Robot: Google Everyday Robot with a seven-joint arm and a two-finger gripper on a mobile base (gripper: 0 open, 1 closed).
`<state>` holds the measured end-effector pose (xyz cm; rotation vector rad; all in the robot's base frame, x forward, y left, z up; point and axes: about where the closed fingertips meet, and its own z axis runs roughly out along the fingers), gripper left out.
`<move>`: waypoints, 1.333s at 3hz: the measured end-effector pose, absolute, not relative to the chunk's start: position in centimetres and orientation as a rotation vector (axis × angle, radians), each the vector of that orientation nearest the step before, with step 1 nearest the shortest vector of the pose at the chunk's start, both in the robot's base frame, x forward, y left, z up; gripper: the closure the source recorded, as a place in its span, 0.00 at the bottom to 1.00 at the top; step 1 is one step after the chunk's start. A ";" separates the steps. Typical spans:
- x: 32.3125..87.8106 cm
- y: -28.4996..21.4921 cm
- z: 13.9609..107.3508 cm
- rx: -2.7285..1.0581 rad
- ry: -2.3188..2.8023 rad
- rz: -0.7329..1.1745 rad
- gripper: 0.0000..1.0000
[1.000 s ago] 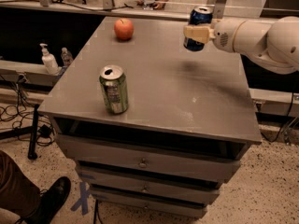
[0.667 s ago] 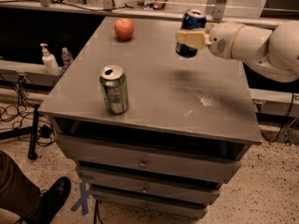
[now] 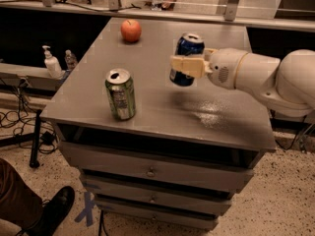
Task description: Move pepsi can near green can
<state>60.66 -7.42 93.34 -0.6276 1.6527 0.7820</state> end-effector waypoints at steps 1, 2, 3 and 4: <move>55.4 -3.5 92.0 -0.665 1.615 0.850 1.00; 55.5 -3.5 92.0 -0.665 1.614 0.852 1.00; 54.8 -2.2 91.3 -0.727 1.596 0.834 1.00; 53.3 -1.1 90.3 -0.780 1.583 0.811 1.00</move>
Offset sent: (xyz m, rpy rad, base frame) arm -0.0777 0.0534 -0.0214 0.0569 -0.0225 0.0881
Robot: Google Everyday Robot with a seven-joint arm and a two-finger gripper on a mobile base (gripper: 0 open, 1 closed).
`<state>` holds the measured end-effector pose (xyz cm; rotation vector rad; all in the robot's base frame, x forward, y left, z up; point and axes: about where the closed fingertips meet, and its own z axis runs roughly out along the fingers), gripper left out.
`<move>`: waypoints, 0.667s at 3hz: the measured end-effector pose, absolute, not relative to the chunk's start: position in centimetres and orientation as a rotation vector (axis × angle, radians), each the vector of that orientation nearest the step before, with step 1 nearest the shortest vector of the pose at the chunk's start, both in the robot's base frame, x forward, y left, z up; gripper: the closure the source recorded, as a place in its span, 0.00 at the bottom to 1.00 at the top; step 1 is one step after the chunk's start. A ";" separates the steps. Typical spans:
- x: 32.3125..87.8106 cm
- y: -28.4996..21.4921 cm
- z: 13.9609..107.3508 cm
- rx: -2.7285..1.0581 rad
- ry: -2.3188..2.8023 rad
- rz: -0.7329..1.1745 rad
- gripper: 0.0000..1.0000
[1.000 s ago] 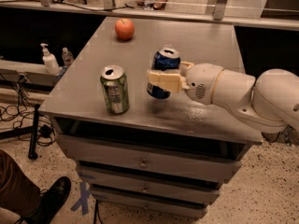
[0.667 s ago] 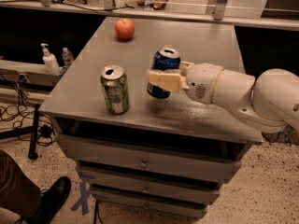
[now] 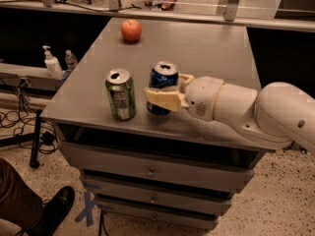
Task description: Move pepsi can near green can
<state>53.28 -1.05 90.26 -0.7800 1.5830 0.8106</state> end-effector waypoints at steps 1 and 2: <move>52.2 0.0 89.5 -0.834 1.570 0.793 1.00; 51.4 0.7 88.5 -0.874 1.571 0.784 0.84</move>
Offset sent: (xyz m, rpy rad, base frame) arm -0.0284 0.0213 -0.0323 -0.0933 -0.0397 0.0672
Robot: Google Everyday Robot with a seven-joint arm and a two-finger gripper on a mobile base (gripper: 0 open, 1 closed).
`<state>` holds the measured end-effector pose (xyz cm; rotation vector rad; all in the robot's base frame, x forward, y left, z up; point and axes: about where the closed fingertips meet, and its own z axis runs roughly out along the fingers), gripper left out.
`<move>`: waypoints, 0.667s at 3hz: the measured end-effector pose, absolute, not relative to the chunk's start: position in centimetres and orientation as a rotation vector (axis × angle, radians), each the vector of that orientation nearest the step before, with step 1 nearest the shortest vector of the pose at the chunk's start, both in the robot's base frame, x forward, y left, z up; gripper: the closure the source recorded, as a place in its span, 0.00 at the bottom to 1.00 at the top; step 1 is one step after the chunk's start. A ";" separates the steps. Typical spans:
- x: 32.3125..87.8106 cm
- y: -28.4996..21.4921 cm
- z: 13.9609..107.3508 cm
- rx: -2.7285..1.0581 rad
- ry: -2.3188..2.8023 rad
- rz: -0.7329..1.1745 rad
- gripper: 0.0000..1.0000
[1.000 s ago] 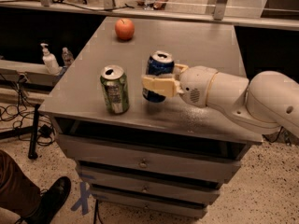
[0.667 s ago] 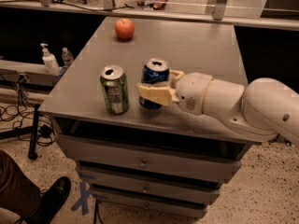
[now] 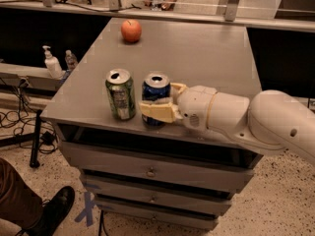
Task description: Move pepsi can near green can
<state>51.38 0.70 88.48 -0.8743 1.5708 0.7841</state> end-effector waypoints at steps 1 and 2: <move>50.8 1.3 87.6 -0.897 1.573 0.784 0.61; 50.5 1.6 87.2 -0.902 1.577 0.788 0.36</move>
Offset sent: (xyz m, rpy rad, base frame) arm -0.0103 0.0083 -0.0195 -0.0186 0.0115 0.0163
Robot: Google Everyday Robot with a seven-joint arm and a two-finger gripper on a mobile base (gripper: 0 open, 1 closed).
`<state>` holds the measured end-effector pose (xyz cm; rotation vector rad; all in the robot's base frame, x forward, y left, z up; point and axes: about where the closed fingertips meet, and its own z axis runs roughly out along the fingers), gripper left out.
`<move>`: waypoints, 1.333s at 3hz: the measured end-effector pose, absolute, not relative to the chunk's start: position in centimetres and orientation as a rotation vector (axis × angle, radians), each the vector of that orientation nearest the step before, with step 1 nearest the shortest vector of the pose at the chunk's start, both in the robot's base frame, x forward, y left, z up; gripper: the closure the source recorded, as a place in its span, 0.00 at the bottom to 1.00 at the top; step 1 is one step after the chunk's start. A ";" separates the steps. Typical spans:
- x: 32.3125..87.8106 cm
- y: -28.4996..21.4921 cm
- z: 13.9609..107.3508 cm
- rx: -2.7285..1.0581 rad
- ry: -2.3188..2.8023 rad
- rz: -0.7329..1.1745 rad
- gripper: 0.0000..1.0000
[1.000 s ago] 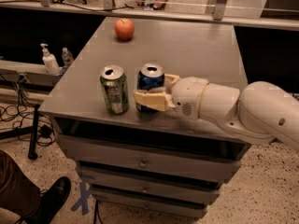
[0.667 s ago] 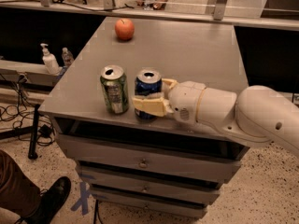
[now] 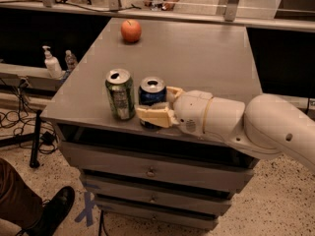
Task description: Move pepsi can near green can
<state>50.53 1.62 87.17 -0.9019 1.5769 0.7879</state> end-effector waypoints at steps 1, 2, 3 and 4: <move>50.5 1.7 87.1 -0.902 1.578 0.789 0.14; 50.6 1.8 87.0 -0.904 1.581 0.790 0.00; 50.8 1.2 87.8 -0.906 1.575 0.770 0.00; 51.0 -1.1 91.0 -0.929 1.546 0.698 0.00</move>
Offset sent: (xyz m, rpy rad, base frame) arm 0.0024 -0.0017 -0.0047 -0.0026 0.0105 -0.0049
